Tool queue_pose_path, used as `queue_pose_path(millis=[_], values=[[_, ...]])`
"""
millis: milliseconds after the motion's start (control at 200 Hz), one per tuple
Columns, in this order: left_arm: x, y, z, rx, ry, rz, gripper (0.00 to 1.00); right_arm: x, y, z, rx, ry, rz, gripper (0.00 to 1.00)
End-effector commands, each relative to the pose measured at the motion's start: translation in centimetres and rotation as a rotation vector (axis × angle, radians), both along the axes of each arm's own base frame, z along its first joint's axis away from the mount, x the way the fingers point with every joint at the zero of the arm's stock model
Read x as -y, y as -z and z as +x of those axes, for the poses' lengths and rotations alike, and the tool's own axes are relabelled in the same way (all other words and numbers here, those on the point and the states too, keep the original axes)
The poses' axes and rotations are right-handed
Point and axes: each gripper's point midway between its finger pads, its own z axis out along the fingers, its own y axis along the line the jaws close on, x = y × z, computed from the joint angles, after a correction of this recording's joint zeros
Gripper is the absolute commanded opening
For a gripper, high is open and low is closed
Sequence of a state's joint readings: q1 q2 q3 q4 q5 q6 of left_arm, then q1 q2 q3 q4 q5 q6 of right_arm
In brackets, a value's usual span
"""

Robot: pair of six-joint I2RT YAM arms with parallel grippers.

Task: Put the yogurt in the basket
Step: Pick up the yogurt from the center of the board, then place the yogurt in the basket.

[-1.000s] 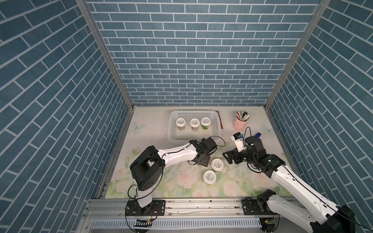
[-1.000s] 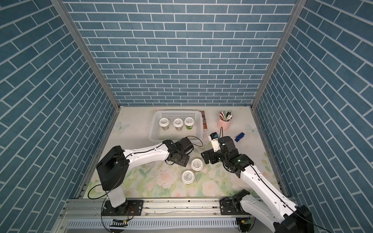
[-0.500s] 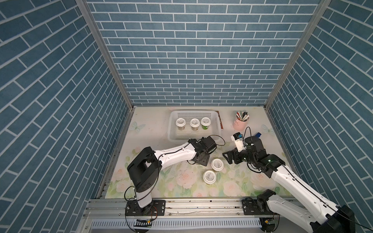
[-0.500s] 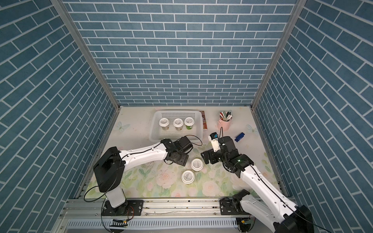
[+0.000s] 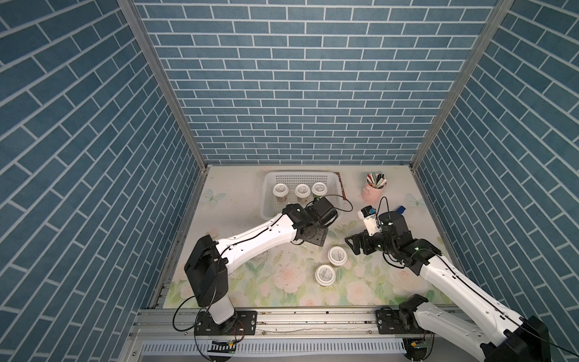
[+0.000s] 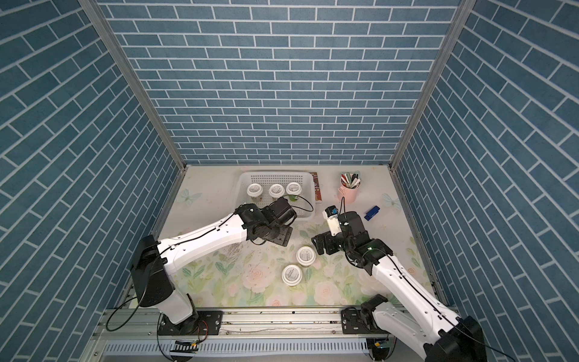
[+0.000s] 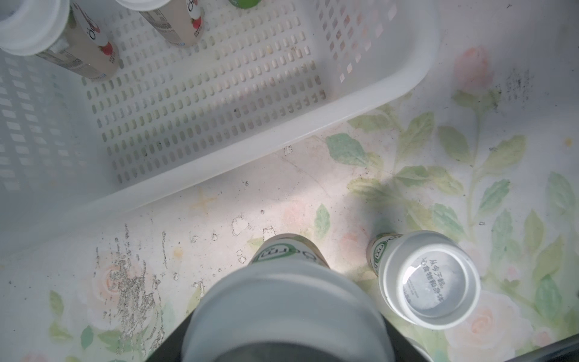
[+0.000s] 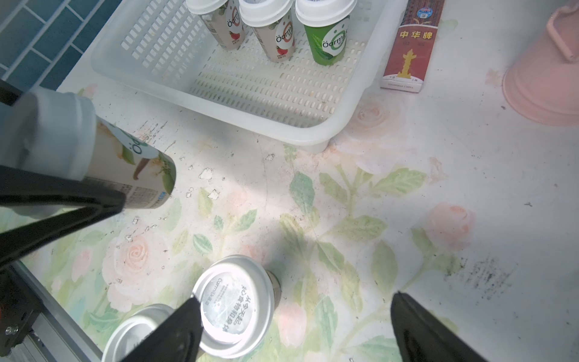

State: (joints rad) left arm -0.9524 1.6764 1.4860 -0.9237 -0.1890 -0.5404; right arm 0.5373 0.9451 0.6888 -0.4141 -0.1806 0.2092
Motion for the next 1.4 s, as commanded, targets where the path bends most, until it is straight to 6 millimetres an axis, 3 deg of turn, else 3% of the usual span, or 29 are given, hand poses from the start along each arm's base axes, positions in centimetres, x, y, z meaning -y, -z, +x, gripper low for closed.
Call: queue_pose_path(millis=[0, 235, 385, 555, 790, 955, 1120, 1395], values=[[-1.4, -1.7, 0.4, 0.014, 0.007, 0.052, 0.78, -0.3, -0.2, 0.2, 0.012, -0.014, 0.009, 0.97], [-2.5, -4.0, 2.9, 0.029, 0.001, 0.07, 0.79, -0.4, -0.3, 0.2, 0.016, -0.02, 0.013, 0.97], [-4.2, -5.1, 5.9, 0.035, -0.025, 0.086, 0.79, -0.5, -0.3, 0.2, 0.014, -0.024, 0.014, 0.97], [-6.6, -5.0, 9.6, 0.037, -0.079, 0.107, 0.79, -0.5, -0.3, 0.2, 0.015, -0.025, 0.018, 0.97], [-8.9, -3.7, 14.1, 0.045, -0.155, 0.11, 0.79, -0.6, -0.2, 0.4, 0.015, -0.027, 0.015, 0.97], [-9.6, -1.8, 16.0, 0.024, -0.181, 0.11, 0.79, -0.8, 0.1, 0.6, 0.008, -0.031, 0.013, 0.97], [-10.0, 0.7, 16.8, -0.009, -0.196, 0.115, 0.79, -1.0, 0.5, 0.8, 0.001, -0.036, 0.007, 0.97], [-10.5, 3.7, 16.5, -0.047, -0.204, 0.126, 0.79, -1.2, 1.2, 1.1, -0.013, -0.043, -0.004, 0.97]])
